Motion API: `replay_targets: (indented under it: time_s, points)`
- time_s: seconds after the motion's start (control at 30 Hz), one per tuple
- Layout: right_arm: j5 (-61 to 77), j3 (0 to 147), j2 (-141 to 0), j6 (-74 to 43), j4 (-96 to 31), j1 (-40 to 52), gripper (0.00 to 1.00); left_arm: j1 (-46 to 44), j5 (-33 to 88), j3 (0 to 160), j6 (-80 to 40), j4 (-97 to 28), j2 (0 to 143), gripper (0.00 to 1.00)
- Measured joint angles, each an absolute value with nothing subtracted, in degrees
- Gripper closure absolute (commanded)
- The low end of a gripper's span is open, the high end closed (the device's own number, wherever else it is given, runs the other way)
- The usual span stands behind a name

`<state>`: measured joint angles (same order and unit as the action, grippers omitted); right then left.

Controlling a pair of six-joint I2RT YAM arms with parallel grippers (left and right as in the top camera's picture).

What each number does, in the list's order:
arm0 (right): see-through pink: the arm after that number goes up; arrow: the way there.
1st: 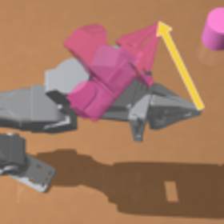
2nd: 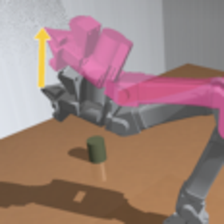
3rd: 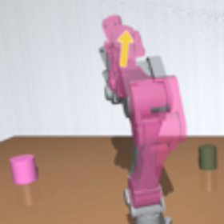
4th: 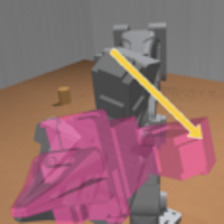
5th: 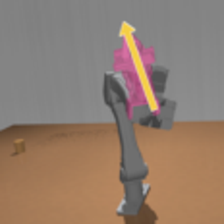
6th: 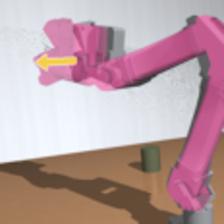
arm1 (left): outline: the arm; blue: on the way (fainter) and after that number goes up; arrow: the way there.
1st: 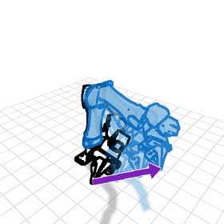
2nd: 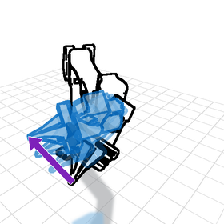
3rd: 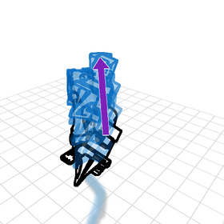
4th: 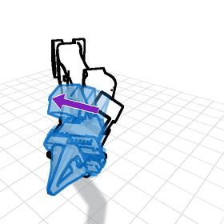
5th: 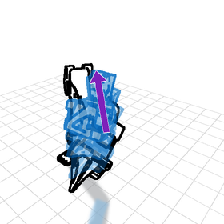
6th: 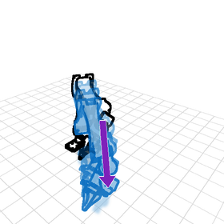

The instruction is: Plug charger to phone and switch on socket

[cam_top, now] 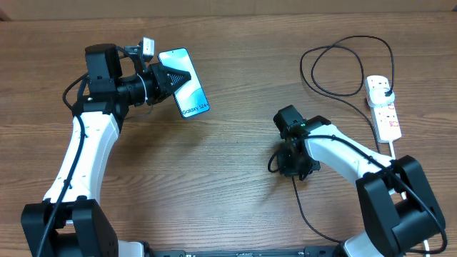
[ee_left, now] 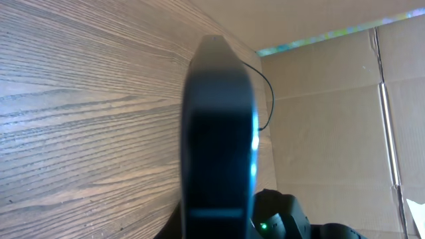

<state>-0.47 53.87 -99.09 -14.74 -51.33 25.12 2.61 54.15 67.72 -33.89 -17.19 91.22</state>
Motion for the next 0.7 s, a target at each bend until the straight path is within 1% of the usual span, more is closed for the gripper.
replay_targets:
  time_s: [0.17,0.23,0.37,0.4,0.47,0.7]
  points:
    - [-0.21,53.28,-98.61,-13.85,-50.57,25.12,0.79,2.61,54.15,67.72,-33.89,-17.19,91.22,0.95]
    - [-0.16,53.28,-98.61,-13.72,-50.57,25.12,0.80,2.61,54.15,67.72,-33.89,-17.19,91.22,0.91]
    - [0.21,53.28,-98.61,-13.52,-50.54,25.12,0.80,2.61,54.17,67.72,-33.91,-18.20,91.22,0.96]
    - [0.32,53.28,-98.61,-13.47,-50.54,25.12,0.82,2.61,54.17,67.72,-33.93,-18.68,91.22,0.96]
    - [0.69,53.28,-98.61,-13.10,-50.50,25.10,0.96,2.61,54.19,67.72,-34.04,-19.33,91.22,0.96]
    - [2.92,53.23,-98.50,-13.23,-50.00,25.10,0.96,2.63,55.55,67.64,-34.57,-17.32,91.22,0.96]
